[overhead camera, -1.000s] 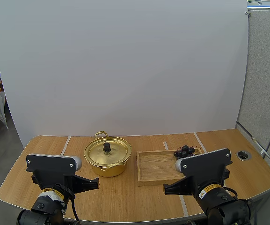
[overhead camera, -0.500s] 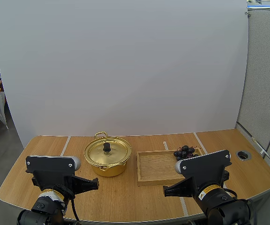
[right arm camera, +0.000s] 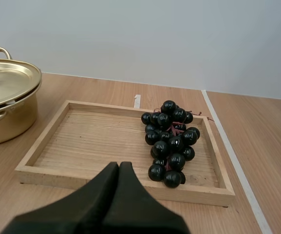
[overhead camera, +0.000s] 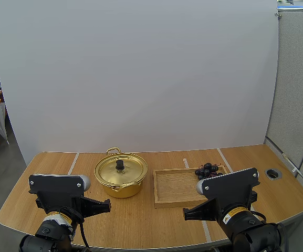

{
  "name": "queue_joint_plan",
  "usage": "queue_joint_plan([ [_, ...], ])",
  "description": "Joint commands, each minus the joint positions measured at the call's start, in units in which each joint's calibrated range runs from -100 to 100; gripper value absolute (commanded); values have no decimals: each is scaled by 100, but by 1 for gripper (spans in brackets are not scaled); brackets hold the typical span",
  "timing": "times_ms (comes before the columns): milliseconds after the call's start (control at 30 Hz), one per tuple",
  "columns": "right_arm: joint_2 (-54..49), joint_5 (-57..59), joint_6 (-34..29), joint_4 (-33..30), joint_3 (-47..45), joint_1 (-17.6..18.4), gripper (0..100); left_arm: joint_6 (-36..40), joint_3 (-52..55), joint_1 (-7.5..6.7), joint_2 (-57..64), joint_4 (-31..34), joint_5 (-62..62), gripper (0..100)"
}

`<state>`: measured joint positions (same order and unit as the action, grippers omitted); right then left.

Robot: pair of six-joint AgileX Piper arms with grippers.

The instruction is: Open the pot, put the pineapple inside, and close it

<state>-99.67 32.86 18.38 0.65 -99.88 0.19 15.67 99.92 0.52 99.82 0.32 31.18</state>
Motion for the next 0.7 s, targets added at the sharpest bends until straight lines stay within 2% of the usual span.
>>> queue_joint_plan([
  [0,-33,15,63,-34,-12,6,0,23,8,11,18,58,-171,0],
  [667,-33,15,63,-65,-12,6,0,23,8,11,18,58,-172,0],
])
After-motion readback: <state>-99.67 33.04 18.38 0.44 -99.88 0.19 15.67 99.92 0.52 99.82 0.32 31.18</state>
